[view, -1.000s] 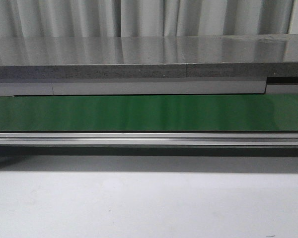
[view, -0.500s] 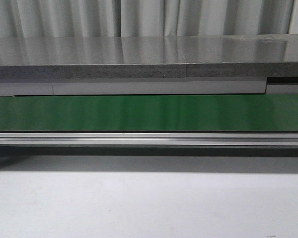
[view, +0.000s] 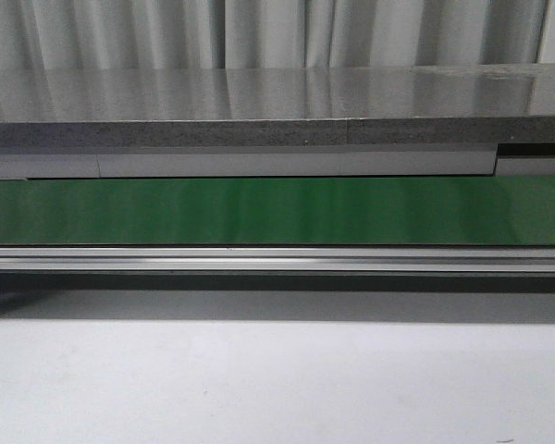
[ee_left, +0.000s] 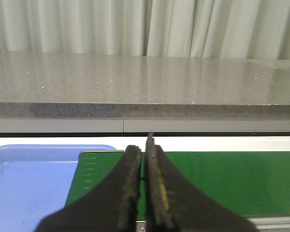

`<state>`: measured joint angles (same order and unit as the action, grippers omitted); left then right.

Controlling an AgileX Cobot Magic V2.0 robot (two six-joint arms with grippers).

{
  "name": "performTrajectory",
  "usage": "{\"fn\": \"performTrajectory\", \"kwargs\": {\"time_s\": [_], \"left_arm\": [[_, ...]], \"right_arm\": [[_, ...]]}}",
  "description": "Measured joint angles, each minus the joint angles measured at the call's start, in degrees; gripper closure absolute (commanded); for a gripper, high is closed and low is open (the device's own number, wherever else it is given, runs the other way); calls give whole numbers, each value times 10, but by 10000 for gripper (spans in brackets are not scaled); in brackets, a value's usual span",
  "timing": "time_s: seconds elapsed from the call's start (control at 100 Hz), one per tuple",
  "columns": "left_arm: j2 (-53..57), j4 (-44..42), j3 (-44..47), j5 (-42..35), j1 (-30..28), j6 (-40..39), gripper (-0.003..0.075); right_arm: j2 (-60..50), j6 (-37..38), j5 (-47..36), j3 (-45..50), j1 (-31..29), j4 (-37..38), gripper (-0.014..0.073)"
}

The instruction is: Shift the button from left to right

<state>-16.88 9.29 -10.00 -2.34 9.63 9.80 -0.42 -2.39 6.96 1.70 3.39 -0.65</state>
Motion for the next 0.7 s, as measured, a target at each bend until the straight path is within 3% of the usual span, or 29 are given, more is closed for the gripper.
{"fn": "performTrajectory", "kwargs": {"time_s": [0.7], "left_arm": [[0, 0, 6, -3, 0, 0, 715]], "right_arm": [[0, 0, 0, 0, 0, 0, 715]]}}
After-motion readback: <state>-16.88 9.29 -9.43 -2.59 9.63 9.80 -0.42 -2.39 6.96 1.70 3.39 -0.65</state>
